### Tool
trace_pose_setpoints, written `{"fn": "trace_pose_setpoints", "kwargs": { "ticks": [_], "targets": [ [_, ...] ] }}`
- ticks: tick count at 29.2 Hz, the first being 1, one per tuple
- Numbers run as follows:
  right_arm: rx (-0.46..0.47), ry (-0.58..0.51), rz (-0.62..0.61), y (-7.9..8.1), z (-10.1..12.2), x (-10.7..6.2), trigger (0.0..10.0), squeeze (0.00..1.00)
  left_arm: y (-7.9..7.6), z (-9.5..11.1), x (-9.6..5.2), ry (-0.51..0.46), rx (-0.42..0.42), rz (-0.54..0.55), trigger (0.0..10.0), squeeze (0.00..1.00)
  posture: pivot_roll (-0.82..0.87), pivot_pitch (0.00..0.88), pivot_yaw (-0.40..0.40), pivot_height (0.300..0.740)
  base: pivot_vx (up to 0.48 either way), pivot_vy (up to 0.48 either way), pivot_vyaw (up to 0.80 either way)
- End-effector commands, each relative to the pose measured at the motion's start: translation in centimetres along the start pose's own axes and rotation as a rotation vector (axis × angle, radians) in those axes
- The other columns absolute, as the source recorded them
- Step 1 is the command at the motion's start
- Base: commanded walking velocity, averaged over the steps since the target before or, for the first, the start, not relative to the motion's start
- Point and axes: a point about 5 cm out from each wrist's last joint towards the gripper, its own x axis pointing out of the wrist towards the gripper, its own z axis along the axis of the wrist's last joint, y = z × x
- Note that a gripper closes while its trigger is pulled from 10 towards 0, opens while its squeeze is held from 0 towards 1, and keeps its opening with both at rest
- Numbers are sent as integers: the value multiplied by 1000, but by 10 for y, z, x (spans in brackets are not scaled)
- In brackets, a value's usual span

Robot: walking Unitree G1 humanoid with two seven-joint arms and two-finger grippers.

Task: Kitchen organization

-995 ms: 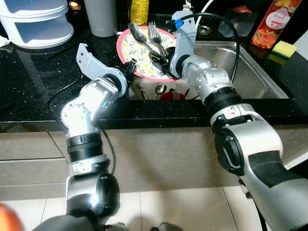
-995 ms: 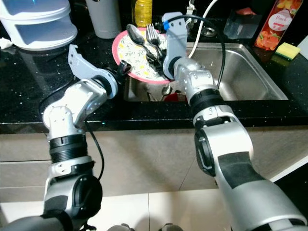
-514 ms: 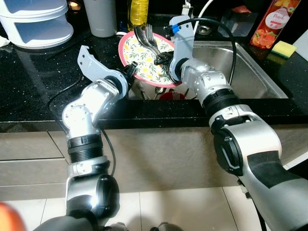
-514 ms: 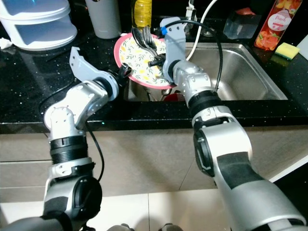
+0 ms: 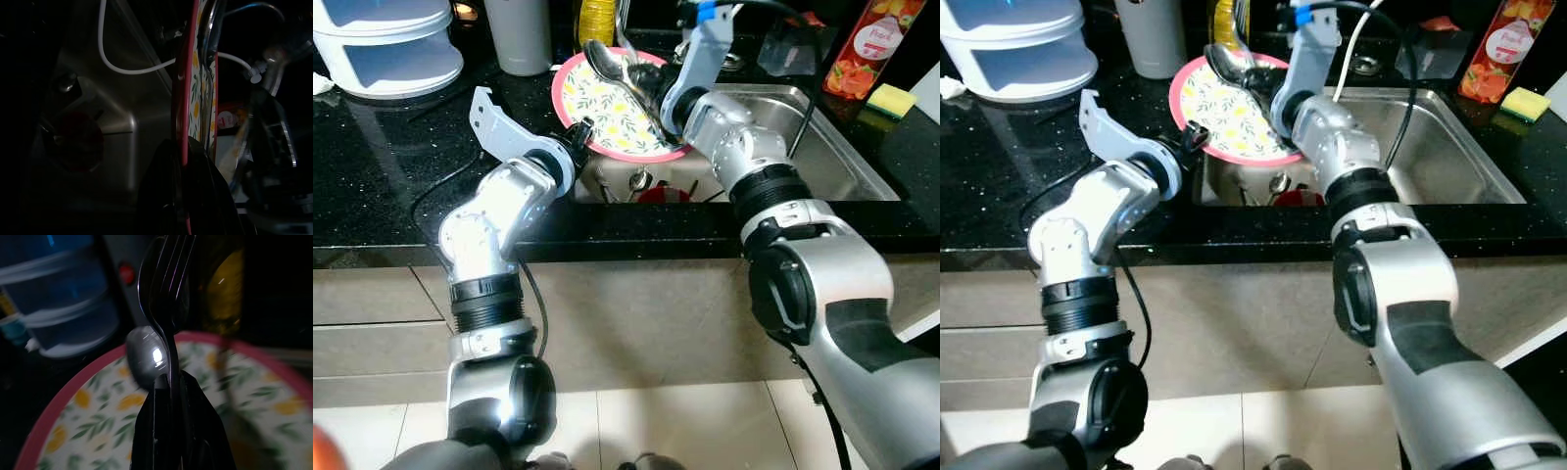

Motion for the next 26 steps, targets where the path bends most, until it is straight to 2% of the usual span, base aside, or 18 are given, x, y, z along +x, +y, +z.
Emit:
{"fn": "trace_pose_setpoints", "kwargs": {
  "ticks": [1, 3, 5, 12, 14, 17, 22, 26],
  "targets": [
    [-9, -81, -31, -5, 22, -1, 10000, 0, -1, -23, 1, 39, -90, -30, 10000, 0, 100, 68, -78, 740, 0, 0, 0],
    [-19, -114, -100, -17, 31, -5, 10000, 0, 1, -18, -2, 19, -85, -20, 10000, 0, 115, 76, -85, 740, 0, 0, 0],
    [-22, -108, -138, -24, 30, -7, 10000, 0, 1, -13, -3, 2, -85, -14, 10000, 0, 120, 80, -90, 740, 0, 0, 0],
    [-36, -107, -148, -26, 30, -8, 10000, 0, 0, -6, -5, -29, -86, -11, 10000, 0, 137, 69, -104, 740, 0, 0, 0],
    [-83, -89, -187, -33, 26, -10, 10000, 0, 1, -3, -8, -54, -93, -11, 10000, 0, 145, 77, -116, 740, 0, 0, 0],
    [-174, -15, -249, -40, 11, -13, 10000, 0, -1, 3, -14, -83, -96, -4, 10000, 0, 149, 91, -125, 740, 0, 0, 0],
    [-223, 27, -278, -42, -4, -14, 10000, 0, -9, 16, -18, -130, -92, -26, 10000, 0, 163, 107, -127, 740, 0, 0, 0],
    [-303, 143, -309, -47, -34, -19, 10000, 0, -9, 23, -24, -161, -86, -26, 10000, 0, 167, 85, -132, 740, 0, 0, 0]
  ]
}}
